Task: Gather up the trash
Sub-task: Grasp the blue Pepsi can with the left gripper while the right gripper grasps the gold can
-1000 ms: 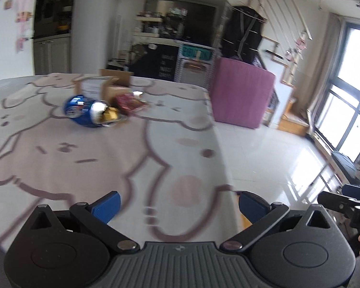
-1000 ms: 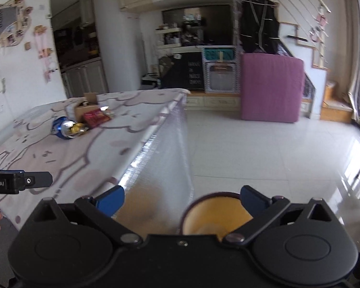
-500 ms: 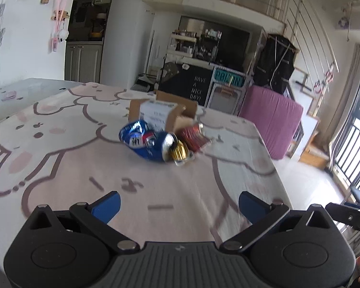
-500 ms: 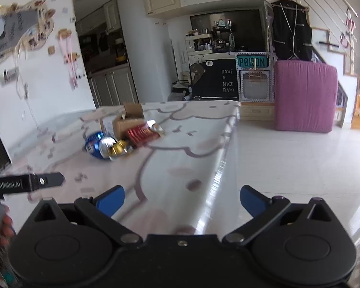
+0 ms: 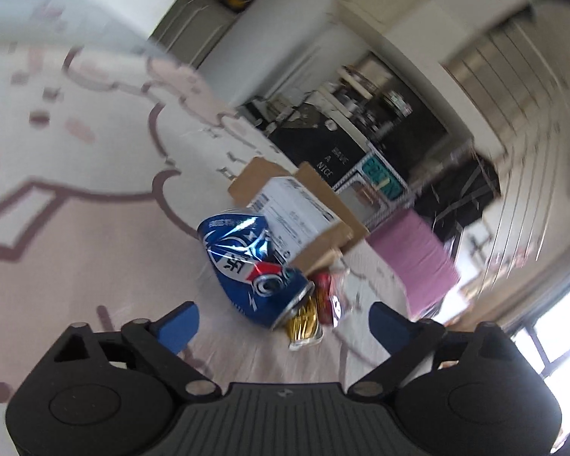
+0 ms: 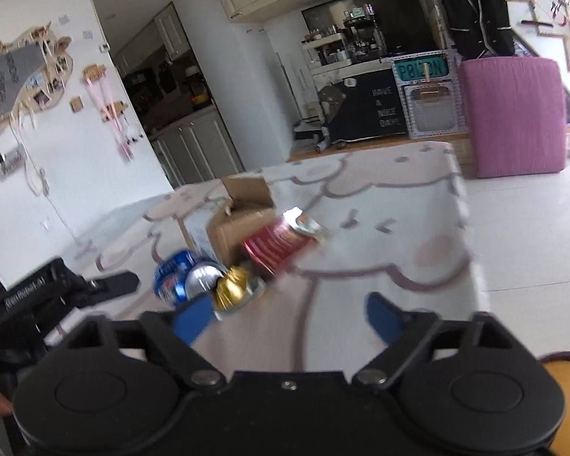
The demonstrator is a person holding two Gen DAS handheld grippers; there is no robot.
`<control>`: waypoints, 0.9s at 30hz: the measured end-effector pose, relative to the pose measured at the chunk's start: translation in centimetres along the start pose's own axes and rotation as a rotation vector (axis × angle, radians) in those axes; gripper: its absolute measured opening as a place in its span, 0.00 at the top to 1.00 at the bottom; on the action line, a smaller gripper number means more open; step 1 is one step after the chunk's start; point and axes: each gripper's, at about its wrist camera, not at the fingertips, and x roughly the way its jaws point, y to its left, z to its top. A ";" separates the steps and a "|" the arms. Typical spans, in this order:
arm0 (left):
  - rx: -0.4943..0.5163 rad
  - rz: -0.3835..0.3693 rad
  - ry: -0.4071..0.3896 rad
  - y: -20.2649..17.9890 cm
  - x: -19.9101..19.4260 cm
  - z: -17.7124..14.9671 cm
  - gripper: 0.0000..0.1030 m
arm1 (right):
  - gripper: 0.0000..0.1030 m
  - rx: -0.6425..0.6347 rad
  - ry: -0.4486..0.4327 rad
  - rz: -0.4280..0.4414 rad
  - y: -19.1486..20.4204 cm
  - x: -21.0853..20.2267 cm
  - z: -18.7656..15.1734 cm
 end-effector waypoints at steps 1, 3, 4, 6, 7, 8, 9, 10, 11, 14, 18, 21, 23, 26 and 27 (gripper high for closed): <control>-0.029 -0.002 0.002 0.5 0.5 0.2 0.12 | 0.42 0.008 0.008 0.014 0.2 1.1 0.4; -0.088 0.000 -0.004 1.5 1.1 0.6 0.20 | 0.62 0.012 0.028 0.052 0.8 3.5 1.4; -0.115 0.008 -0.020 1.9 1.2 0.7 0.21 | 0.71 0.009 0.036 0.073 1.2 4.5 1.7; -0.152 0.008 -0.044 2.6 1.4 1.0 0.23 | 0.84 -0.008 0.050 0.134 2.0 6.6 2.3; -0.165 0.000 -0.051 3.0 1.6 1.2 0.23 | 0.89 -0.022 0.061 0.150 2.5 7.7 2.5; -0.175 -0.013 -0.051 3.3 1.8 1.4 0.23 | 0.90 -0.035 0.068 0.160 3.0 8.7 2.7; -0.184 -0.023 -0.049 3.6 2.1 1.5 0.23 | 0.90 -0.055 0.075 0.169 3.5 9.7 2.8; -0.193 -0.029 -0.047 3.9 2.5 1.7 0.23 | 0.91 -0.071 0.081 0.171 3.9 10.4 2.8; -0.199 -0.029 -0.046 4.1 2.9 1.9 0.23 | 0.91 -0.083 0.086 0.169 4.3 11.1 2.8; -0.181 -0.009 -0.034 4.2 4.4 2.5 0.24 | 0.91 -0.090 0.099 0.162 4.8 12.8 2.7; -0.104 0.008 -0.022 3.3 6.1 3.0 0.25 | 0.91 -0.104 0.130 0.176 4.7 13.8 2.0; -0.053 0.028 -0.022 2.8 6.9 3.0 0.38 | 0.91 -0.120 0.161 0.210 4.6 13.6 1.3; -0.040 0.040 -0.006 2.8 7.2 2.9 0.51 | 0.91 -0.121 0.161 0.209 4.4 13.1 1.1; -0.015 0.032 0.009 3.0 7.1 2.7 0.54 | 0.89 -0.103 0.127 0.190 3.9 11.4 0.7; -0.007 0.024 0.017 3.0 6.9 2.5 0.55 | 0.86 -0.114 0.113 0.178 3.9 10.7 0.6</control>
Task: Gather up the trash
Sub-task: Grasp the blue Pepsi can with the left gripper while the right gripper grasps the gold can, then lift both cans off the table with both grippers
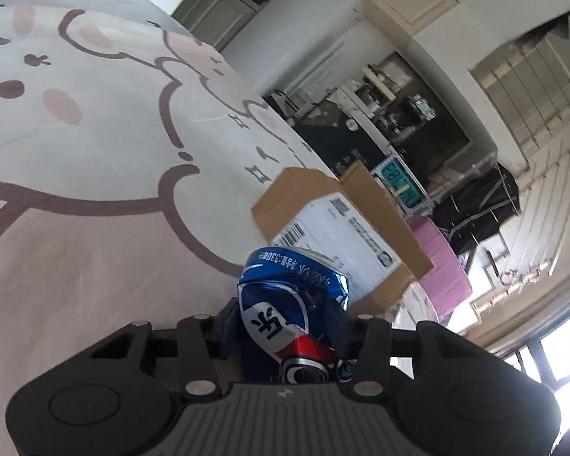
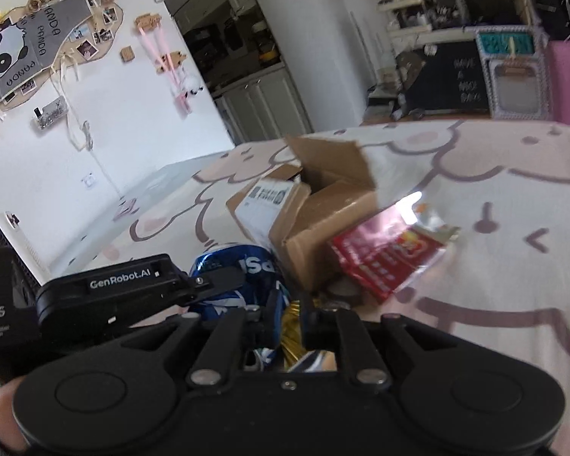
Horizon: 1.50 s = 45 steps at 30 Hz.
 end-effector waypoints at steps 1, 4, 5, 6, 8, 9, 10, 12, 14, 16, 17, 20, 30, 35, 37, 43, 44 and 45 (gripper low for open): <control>0.005 -0.004 0.005 0.0 -0.2 -0.2 0.55 | 0.80 -0.011 -0.014 -0.012 0.1 -0.6 -0.3; 0.014 -0.015 0.007 0.1 -1.1 -0.7 0.59 | 0.62 -0.021 -0.050 -0.062 0.4 -2.0 -1.1; 0.017 -0.015 0.004 0.1 -1.5 -0.9 0.61 | 0.58 -0.024 -0.056 -0.083 0.5 -2.3 -1.3; 0.023 -0.011 -0.001 0.2 -2.1 -1.0 0.63 | 0.49 -0.029 -0.056 -0.104 0.6 -2.4 -1.5; 0.027 -0.005 -0.002 0.5 -3.1 -1.1 0.68 | 0.43 -0.046 -0.043 -0.130 0.7 -2.3 -1.7; 0.029 0.000 -0.001 0.6 -3.6 -1.1 0.69 | 0.43 -0.053 -0.034 -0.139 0.7 -2.0 -1.9; 0.030 0.005 0.001 0.7 -4.1 -1.1 0.69 | 0.42 -0.054 -0.028 -0.148 0.8 -1.8 -2.0; 0.026 0.013 0.001 1.1 -4.9 -1.2 0.69 | 0.42 -0.047 -0.018 -0.145 0.7 -1.3 -2.0; 0.022 0.009 0.001 1.5 -5.4 -1.2 0.70 | 0.42 -0.029 -0.007 -0.135 0.5 -0.6 -2.0; 0.026 0.003 -0.002 1.5 -5.5 -1.3 0.70 | 0.43 -0.018 0.005 -0.121 0.5 0.4 -1.9; 0.030 -0.007 -0.005 1.5 -5.5 -1.3 0.70 | 0.44 -0.004 0.012 -0.111 0.4 0.9 -1.8; 0.032 -0.028 -0.003 1.4 -5.0 -1.6 0.69 | 0.57 0.028 0.025 -0.093 0.3 1.9 -1.6; 0.041 -0.059 0.020 0.9 -2.9 -2.2 0.54 | 0.63 -0.025 0.013 -0.071 0.0 1.6 -2.0; 0.070 -0.060 -0.006 0.3 -3.9 -2.2 0.64 | 0.63 -0.060 0.015 -0.082 0.0 0.9 -2.1; 0.076 -0.057 -0.013 -0.1 -4.3 -2.3 0.67 | 0.63 -0.067 0.015 -0.081 0.0 0.3 -2.1; 0.083 -0.064 -0.038 -1.1 -6.0 -3.1 0.68 | 0.63 -0.077 -0.005 -0.074 0.0 -2.0 -2.2; 0.091 -0.059 -0.040 -1.4 -6.3 -3.3 0.68 | 0.63 -0.084 -0.008 -0.077 0.1 -2.4 -2.2; 0.098 -0.052 -0.043 -1.6 -6.6 -3.4 0.68 | 0.63 -0.089 -0.010 -0.079 0.1 -2.8 -2.2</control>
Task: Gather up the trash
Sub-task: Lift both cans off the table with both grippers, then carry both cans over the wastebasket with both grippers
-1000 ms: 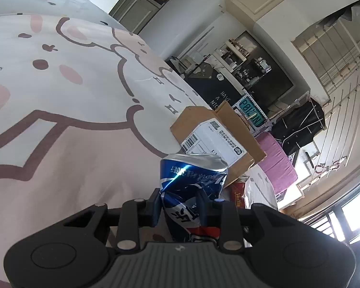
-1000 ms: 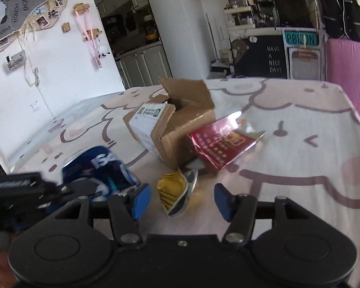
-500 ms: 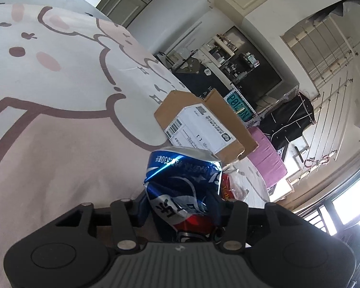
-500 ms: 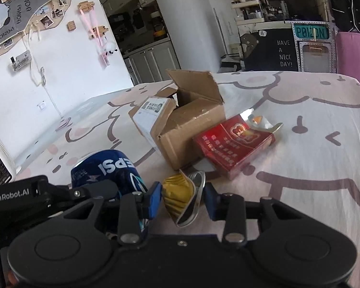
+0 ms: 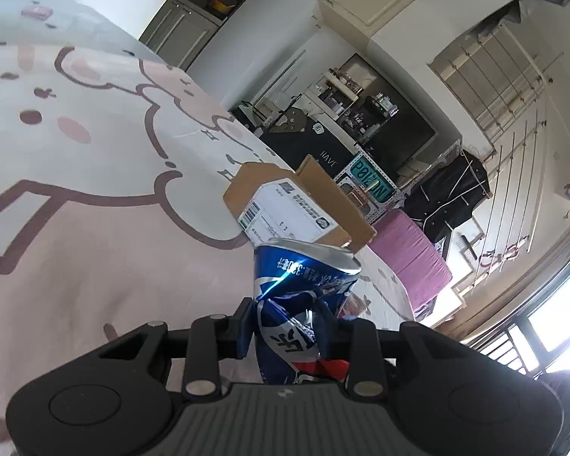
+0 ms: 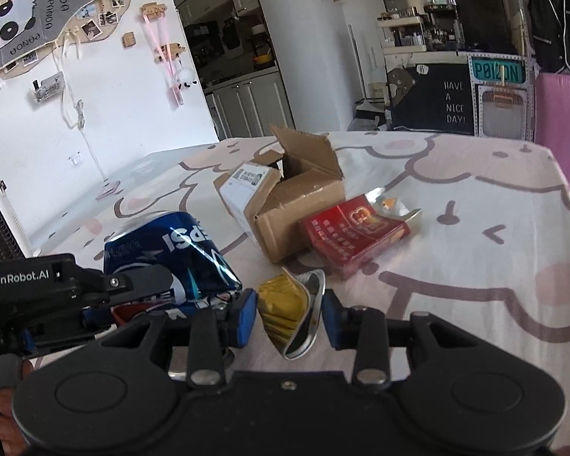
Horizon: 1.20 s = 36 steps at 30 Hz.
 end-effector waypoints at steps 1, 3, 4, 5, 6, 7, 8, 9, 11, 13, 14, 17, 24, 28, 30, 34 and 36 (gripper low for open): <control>0.007 0.006 -0.004 -0.3 -0.3 -0.1 0.68 | 0.63 -0.001 -0.002 -0.002 0.0 -0.4 0.0; 0.023 0.024 -0.014 -0.9 -1.1 -0.3 0.70 | 0.63 -0.001 -0.005 -0.003 0.0 -1.2 0.1; 0.030 0.031 -0.017 -1.1 -1.5 -0.5 0.70 | 0.63 -0.002 -0.007 -0.004 0.0 -1.7 0.1; 0.035 0.038 -0.016 -1.5 -1.9 -0.7 0.70 | 0.63 -0.004 -0.009 -0.004 0.0 -2.3 0.0; 0.036 0.040 -0.013 -1.7 -2.2 -0.8 0.70 | 0.63 -0.006 -0.011 -0.004 0.0 -2.8 0.0; 0.037 0.041 -0.010 -1.9 -2.5 -1.0 0.70 | 0.63 -0.008 -0.013 -0.005 0.0 -3.4 -0.1; 0.040 0.045 -0.009 -2.2 -2.8 -1.3 0.70 | 0.63 -0.009 -0.015 -0.006 0.0 -3.8 -0.1; 0.047 0.052 -0.009 -2.5 -3.2 -1.5 0.70 | 0.63 -0.010 -0.018 -0.009 -0.1 -4.4 -0.2; 0.060 0.061 -0.013 -3.0 -4.0 -1.9 0.70 | 0.63 -0.011 -0.021 -0.014 -0.1 -5.4 -0.4; 0.086 0.077 -0.018 -3.9 -4.8 -2.4 0.70 | 0.63 -0.013 -0.023 -0.019 -0.3 -6.7 -0.6; 0.106 0.087 -0.022 -4.4 -5.2 -2.7 0.70 | 0.63 -0.015 -0.025 -0.022 -0.3 -7.3 -0.7; 0.167 0.119 -0.032 -6.2 -6.4 -3.7 0.70 | 0.63 -0.015 -0.030 -0.029 -0.6 -9.2 -1.1; 0.258 0.164 -0.030 -9.7 -8.5 -5.7 0.70 | 0.63 -0.006 -0.046 -0.045 -1.3 -13.6 -1.9; 0.310 0.173 -0.037 -11.4 -9.7 -6.9 0.70 | 0.63 0.002 -0.060 -0.057 -1.8 -15.8 -2.4; 0.336 0.177 -0.042 -12.3 -10.2 -7.4 0.70 | 0.63 0.006 -0.069 -0.061 -2.2 -17.1 -2.6; 0.379 0.174 -0.055 -14.2 -11.2 -8.4 0.70 | 0.63 0.006 -0.089 -0.071 -2.8 -19.6 -2.9; 0.407 0.172 -0.064 -15.2 -11.6 -9.0 0.70 | 0.63 0.009 -0.098 -0.079 -3.2 -20.9 -3.0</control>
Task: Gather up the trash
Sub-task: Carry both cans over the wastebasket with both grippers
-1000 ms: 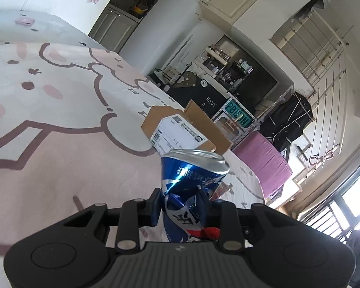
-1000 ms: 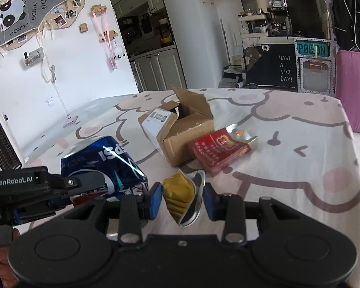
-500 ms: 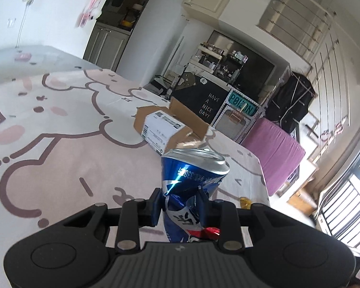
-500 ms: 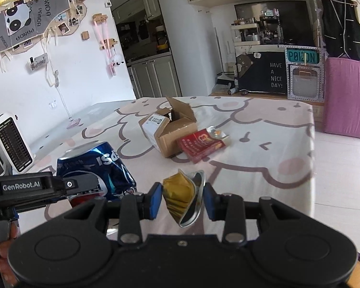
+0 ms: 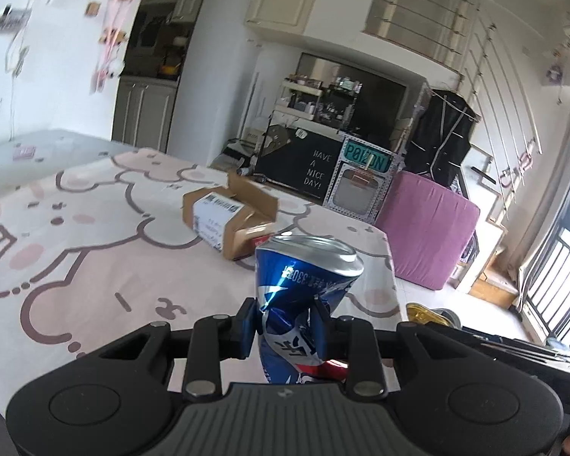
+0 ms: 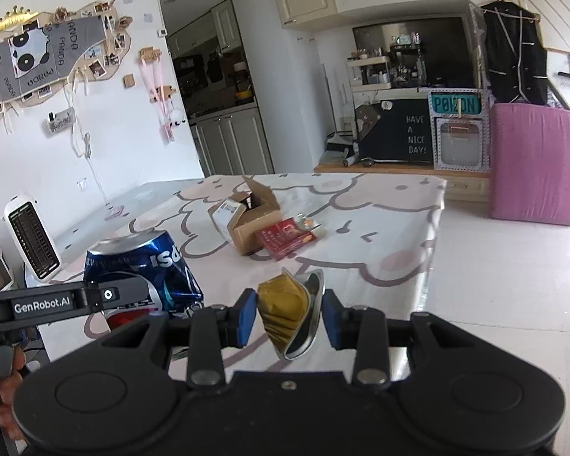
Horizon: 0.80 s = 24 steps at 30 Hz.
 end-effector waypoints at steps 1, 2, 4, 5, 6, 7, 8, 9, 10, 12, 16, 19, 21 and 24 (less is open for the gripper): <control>0.010 -0.002 -0.005 -0.5 -0.2 -0.1 0.70 | 0.63 0.002 -0.004 -0.005 -0.3 -0.6 -0.1; 0.021 -0.005 -0.007 -1.0 -0.4 -0.2 0.70 | 0.63 0.002 -0.007 -0.011 -0.6 -1.1 -0.1; 0.038 -0.013 -0.011 -2.0 -0.8 -0.4 0.70 | 0.63 0.000 -0.014 -0.027 -1.2 -2.4 -0.2; 0.048 -0.016 -0.012 -2.6 -0.9 -0.5 0.70 | 0.63 0.000 -0.016 -0.034 -1.5 -2.9 -0.3; 0.059 -0.020 -0.013 -3.1 -1.0 -0.6 0.70 | 0.63 0.001 -0.018 -0.040 -1.9 -3.4 -0.4; 0.066 -0.024 -0.013 -3.6 -1.1 -0.8 0.70 | 0.63 0.001 -0.021 -0.047 -2.3 -4.0 -0.5; 0.074 -0.030 -0.011 -4.1 -1.1 -1.0 0.70 | 0.63 0.002 -0.024 -0.055 -2.7 -4.5 -0.6; 0.081 -0.034 -0.009 -4.7 -1.1 -1.1 0.70 | 0.63 0.003 -0.027 -0.062 -3.0 -5.0 -0.7; 0.090 -0.038 -0.007 -5.3 -1.1 -1.3 0.70 | 0.63 0.004 -0.029 -0.070 -3.4 -5.5 -0.8; 0.108 -0.048 -0.003 -6.5 -1.1 -1.7 0.70 | 0.63 0.011 -0.035 -0.088 -4.4 -6.5 -1.1; 0.147 -0.071 0.015 -8.8 -0.7 -2.6 0.70 | 0.63 0.033 -0.047 -0.124 -6.6 -8.5 -1.7; 0.173 -0.094 0.031 -10.6 -0.2 -3.3 0.70 | 0.63 0.047 -0.053 -0.156 -8.2 -9.7 -2.2; 0.187 -0.109 0.038 -11.5 0.0 -3.8 0.70 | 0.63 0.058 -0.055 -0.175 -9.3 -10.5 -2.6; 0.204 -0.133 0.052 -13.2 0.5 -4.5 0.70 | 0.63 0.079 -0.052 -0.200 -10.9 -11.3 -3.2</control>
